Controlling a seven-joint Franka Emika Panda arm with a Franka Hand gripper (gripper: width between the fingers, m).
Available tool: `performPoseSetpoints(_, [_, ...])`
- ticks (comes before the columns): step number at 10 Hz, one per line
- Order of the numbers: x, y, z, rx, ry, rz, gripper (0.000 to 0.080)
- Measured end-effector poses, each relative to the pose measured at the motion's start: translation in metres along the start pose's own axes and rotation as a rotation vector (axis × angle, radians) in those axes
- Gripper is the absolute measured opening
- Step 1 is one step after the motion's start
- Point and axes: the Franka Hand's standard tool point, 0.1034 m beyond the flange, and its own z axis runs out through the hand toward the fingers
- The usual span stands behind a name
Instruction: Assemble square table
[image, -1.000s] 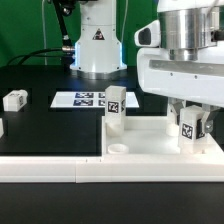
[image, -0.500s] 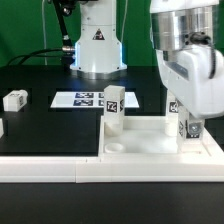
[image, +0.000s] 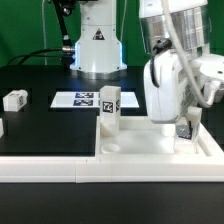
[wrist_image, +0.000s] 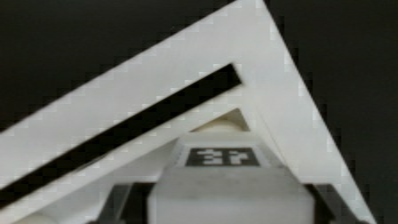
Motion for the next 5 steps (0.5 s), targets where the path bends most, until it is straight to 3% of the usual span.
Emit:
performPoseSetpoints(2, [0.0002,-0.0001,0.0001,0.001,0.0,0.001,0.0296])
performPoseSetpoints(3, [0.0002,-0.0001,0.0001,0.001,0.0,0.001,0.0506])
performPoseSetpoints(4, [0.0002,-0.0001,0.0001,0.001,0.0,0.001,0.0506])
performPoseSetpoints(5, [0.0003,-0.0002,0.0,0.001,0.0,-0.003,0.0624])
